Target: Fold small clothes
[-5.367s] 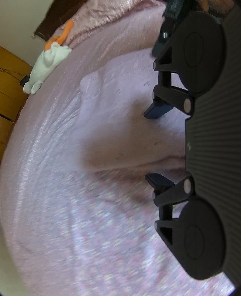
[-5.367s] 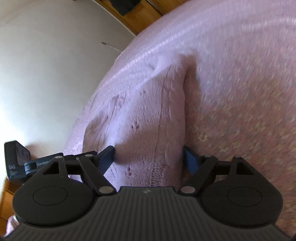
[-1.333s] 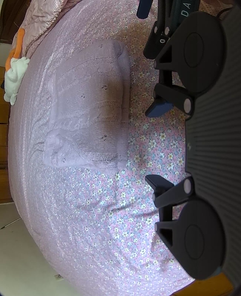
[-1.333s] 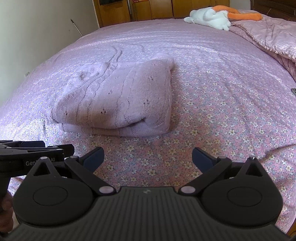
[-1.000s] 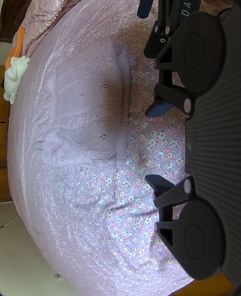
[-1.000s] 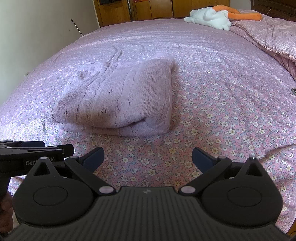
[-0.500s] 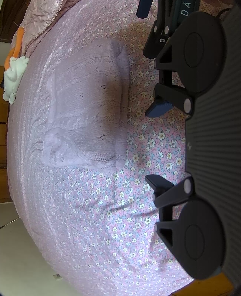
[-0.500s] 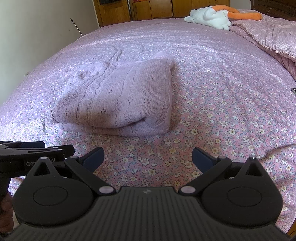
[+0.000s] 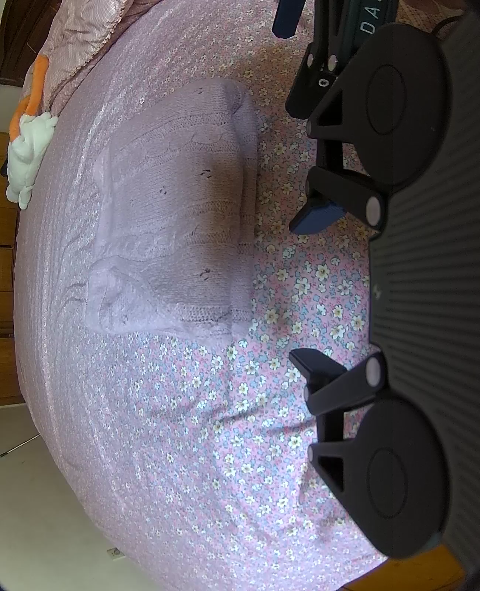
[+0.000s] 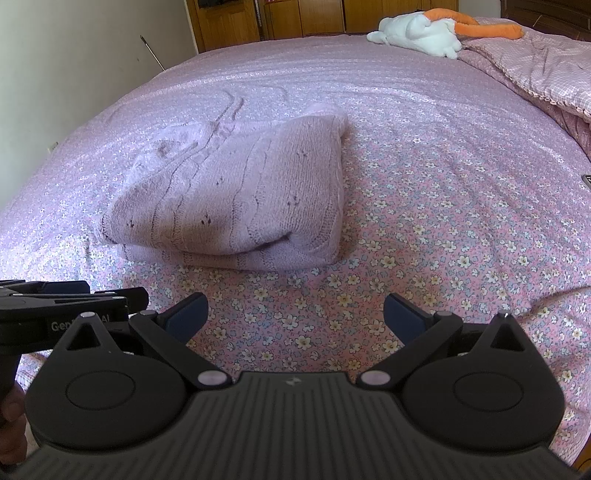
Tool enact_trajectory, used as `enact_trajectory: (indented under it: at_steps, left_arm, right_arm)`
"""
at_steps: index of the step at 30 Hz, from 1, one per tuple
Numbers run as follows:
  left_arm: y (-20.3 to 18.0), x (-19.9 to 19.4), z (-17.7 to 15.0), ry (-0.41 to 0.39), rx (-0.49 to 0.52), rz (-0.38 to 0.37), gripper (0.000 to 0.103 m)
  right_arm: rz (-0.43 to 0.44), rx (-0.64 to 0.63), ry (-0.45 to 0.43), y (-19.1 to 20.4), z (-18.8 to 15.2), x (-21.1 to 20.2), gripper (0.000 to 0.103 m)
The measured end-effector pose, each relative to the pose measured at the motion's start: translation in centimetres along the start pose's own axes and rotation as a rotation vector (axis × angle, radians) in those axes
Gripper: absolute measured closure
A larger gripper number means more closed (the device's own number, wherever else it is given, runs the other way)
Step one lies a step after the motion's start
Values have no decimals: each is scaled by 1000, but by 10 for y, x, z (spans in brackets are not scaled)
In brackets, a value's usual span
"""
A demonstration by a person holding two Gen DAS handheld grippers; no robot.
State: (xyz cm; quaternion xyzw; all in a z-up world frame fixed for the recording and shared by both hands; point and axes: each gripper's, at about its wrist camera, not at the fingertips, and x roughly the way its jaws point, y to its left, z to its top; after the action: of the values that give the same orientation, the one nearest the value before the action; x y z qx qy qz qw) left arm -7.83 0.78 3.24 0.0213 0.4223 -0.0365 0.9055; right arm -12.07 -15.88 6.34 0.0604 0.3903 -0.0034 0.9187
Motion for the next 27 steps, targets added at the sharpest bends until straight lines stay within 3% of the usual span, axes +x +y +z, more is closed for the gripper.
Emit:
enact_trajectory:
  at_steps: [27]
  left_arm:
    - [-1,1,-1,0,5,-3,33]
  right_arm:
    - [0,3,2,0,-1,1,0]
